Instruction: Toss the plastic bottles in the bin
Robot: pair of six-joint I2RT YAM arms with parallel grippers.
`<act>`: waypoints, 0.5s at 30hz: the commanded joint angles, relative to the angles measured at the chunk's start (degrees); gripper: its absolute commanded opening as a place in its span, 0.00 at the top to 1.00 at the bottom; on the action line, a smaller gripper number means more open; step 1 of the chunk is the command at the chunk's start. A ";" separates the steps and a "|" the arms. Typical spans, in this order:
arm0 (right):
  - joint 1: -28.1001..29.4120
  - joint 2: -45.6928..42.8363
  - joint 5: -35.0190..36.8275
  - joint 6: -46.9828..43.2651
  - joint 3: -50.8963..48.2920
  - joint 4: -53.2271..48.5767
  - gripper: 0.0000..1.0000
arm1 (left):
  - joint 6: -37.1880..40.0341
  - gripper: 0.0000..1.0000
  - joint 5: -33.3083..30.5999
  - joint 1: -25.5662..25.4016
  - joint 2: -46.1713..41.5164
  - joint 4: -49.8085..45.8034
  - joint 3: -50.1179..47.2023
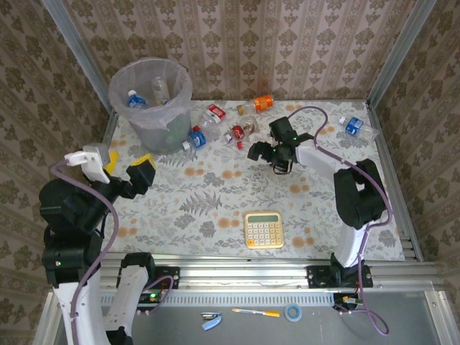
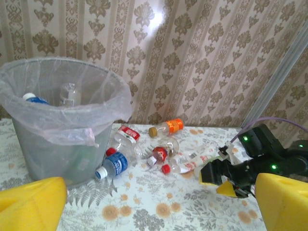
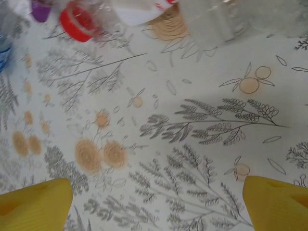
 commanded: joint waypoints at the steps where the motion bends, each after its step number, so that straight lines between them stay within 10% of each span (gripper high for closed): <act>1: -0.92 1.43 1.77 5.52 0.85 3.15 0.08 | 1.53 0.00 0.22 -0.03 -1.34 -3.35 -0.53; 15: -6.98 -1.28 5.19 11.25 -3.72 5.10 0.07 | 1.30 0.00 -1.31 -0.06 -1.32 -2.56 -1.57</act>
